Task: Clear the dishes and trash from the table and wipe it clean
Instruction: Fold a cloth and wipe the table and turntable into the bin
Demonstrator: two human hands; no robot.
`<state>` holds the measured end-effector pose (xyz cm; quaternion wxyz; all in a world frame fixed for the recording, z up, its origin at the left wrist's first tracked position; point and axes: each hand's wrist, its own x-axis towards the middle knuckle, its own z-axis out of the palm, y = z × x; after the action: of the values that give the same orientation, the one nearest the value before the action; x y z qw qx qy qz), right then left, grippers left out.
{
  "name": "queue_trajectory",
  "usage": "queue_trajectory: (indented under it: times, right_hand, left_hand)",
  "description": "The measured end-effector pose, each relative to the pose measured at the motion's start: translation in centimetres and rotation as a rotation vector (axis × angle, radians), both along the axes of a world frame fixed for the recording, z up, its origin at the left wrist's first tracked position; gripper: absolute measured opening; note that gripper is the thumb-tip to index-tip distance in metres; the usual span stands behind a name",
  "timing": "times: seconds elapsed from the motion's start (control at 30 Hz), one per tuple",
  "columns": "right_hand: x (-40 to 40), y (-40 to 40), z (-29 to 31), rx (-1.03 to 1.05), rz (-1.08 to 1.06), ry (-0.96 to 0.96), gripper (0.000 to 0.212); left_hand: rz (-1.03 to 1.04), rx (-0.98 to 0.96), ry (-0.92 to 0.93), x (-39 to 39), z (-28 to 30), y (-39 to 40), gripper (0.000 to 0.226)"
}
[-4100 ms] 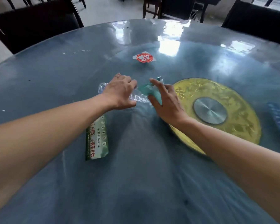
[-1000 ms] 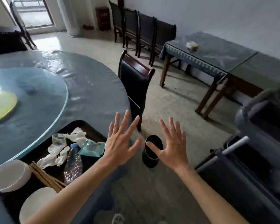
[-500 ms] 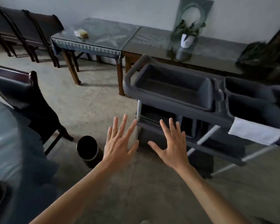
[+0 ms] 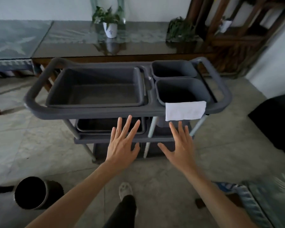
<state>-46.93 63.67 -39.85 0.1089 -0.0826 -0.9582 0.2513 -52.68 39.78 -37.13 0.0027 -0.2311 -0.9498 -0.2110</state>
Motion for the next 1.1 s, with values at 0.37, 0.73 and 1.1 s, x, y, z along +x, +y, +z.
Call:
queue_trajectory:
  times: [0.37,0.73,1.1]
  right_hand:
    - [-8.8,12.4,-1.0,-0.443,-0.270,-0.149,0.094]
    - [-14.9,18.9,-1.4,-0.539,-0.536,-0.062,0.076]
    - [-15.8,22.7,0.6,-0.938,-0.434,-0.160,0.053]
  left_hand:
    - [-0.261,-0.024,-0.011,-13.1,-3.2,14.5,0.102]
    - [-0.336,-0.219,0.176,-18.2,-7.4,18.4,0.117]
    - [-0.231,0.333,-0.077,-18.1,-4.3,19.7,0.058]
